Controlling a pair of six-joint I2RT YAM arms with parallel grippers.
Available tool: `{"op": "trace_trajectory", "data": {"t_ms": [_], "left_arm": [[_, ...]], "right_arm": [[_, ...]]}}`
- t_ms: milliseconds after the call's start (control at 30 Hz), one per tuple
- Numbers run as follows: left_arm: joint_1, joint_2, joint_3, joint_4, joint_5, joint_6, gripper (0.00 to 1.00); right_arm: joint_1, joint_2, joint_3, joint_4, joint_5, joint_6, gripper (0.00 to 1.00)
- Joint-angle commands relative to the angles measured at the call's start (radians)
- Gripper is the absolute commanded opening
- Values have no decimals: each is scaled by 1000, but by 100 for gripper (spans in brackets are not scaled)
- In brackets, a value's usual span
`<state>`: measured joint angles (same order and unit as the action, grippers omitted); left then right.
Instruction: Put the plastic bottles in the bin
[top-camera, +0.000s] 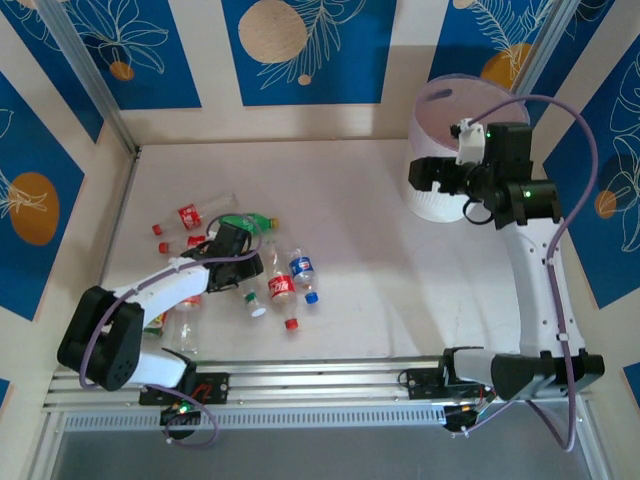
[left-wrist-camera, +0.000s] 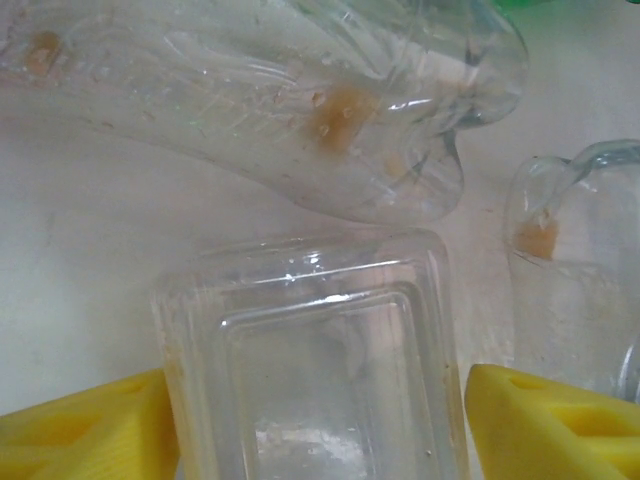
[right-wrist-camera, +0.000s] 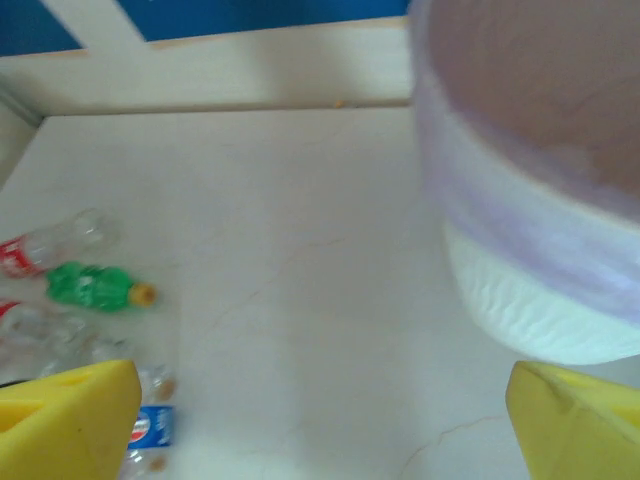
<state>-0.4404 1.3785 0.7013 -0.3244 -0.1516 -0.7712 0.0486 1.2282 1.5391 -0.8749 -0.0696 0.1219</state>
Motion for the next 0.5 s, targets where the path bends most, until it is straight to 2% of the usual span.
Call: {"op": "trace_trajectory", "data": {"t_ms": [0,267,467], "left_arm": [[11,3,8,21,-28,-2,67],[11,-54,31,-13,-18,12,54],[11,-112,78,-50,10,16,54]], "right_arm": [[22,-41,-75,9,-75,39,94],[39,-104,-189,-16,-93,26,94],[50,-95,-210,10,-242,50,94]]}}
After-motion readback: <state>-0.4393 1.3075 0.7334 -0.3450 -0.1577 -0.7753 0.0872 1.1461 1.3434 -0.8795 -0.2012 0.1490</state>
